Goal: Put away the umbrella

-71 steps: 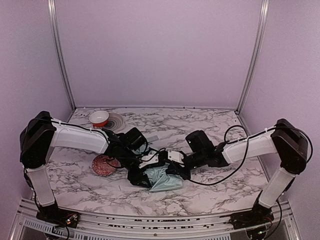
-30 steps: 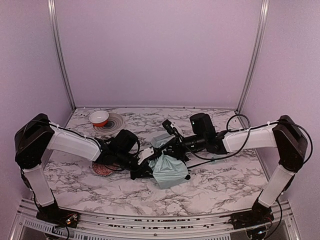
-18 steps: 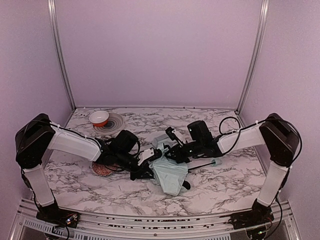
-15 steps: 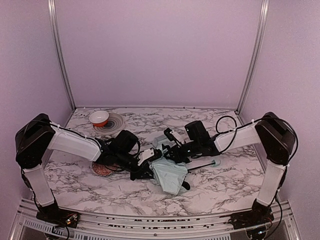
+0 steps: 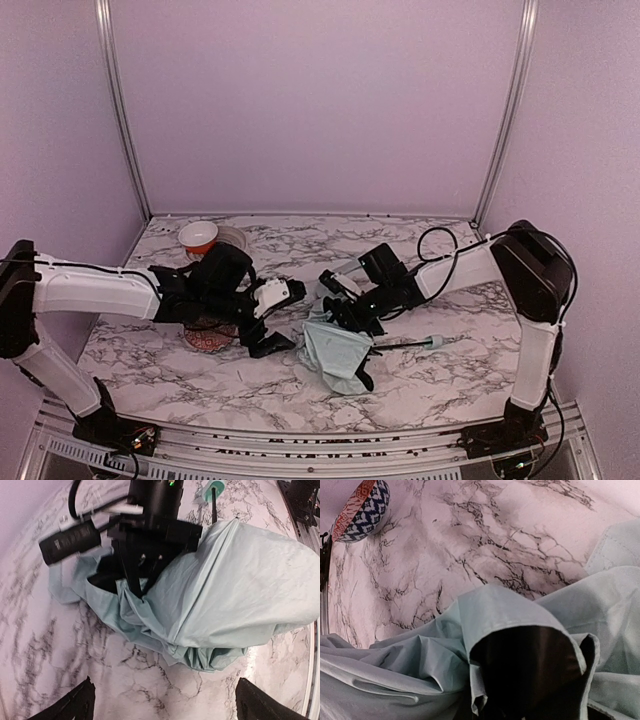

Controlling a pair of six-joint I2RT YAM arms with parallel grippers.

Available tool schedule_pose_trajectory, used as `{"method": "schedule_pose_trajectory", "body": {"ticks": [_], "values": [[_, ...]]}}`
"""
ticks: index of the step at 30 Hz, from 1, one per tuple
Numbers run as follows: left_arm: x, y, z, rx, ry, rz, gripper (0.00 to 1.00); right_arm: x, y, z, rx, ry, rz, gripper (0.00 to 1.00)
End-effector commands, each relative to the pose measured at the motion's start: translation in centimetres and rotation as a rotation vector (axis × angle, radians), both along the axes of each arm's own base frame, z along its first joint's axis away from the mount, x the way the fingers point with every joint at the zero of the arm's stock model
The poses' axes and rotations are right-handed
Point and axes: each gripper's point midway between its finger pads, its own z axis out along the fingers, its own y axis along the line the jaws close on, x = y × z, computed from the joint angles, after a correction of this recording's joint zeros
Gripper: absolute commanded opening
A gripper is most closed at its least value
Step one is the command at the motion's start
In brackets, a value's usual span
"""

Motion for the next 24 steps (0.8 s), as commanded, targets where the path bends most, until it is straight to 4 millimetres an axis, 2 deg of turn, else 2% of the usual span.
{"method": "schedule_pose_trajectory", "body": {"ticks": [1,3,5,8,11,15,18,20,21,24], "values": [[-1.8,-0.3,4.8,0.073,-0.281,-0.152,0.99,-0.6,-0.4,-1.7,-0.056,0.061,0.044,0.00],[-4.0,-1.7,5.3,0.074,-0.331,-0.278,0.99,-0.6,-0.1,-1.6,-0.047,0.065,0.053,0.00],[-5.6,-2.9,4.4,0.098,-0.362,-0.397,0.99,-0.7,0.1,-1.6,-0.044,0.073,0.059,0.00],[-5.4,-3.8,2.0,0.165,-0.381,-0.455,0.99,-0.9,0.1,-1.7,-0.042,0.090,0.065,0.01],[-5.4,-6.1,2.3,0.124,-0.365,-0.493,0.99,-1.2,0.3,-1.7,-0.032,0.105,0.073,0.02],[-7.1,-8.5,2.8,0.023,-0.301,-0.562,0.98,-1.3,0.8,-1.4,-0.024,0.108,0.091,0.03],[-8.9,-9.2,2.7,-0.021,-0.247,-0.615,0.92,-1.1,1.0,-1.4,-0.022,0.107,0.088,0.03],[-9.8,-9.2,2.2,-0.030,-0.224,-0.637,0.83,-1.0,1.1,-1.4,-0.021,0.105,0.088,0.03],[-9.8,-9.3,2.1,-0.033,-0.217,-0.630,0.73,-1.0,1.1,-1.4,-0.021,0.106,0.089,0.03],[-9.1,-9.9,2.6,-0.063,-0.239,-0.582,0.32,-1.1,1.1,-1.4,-0.021,0.110,0.092,0.03]]}}
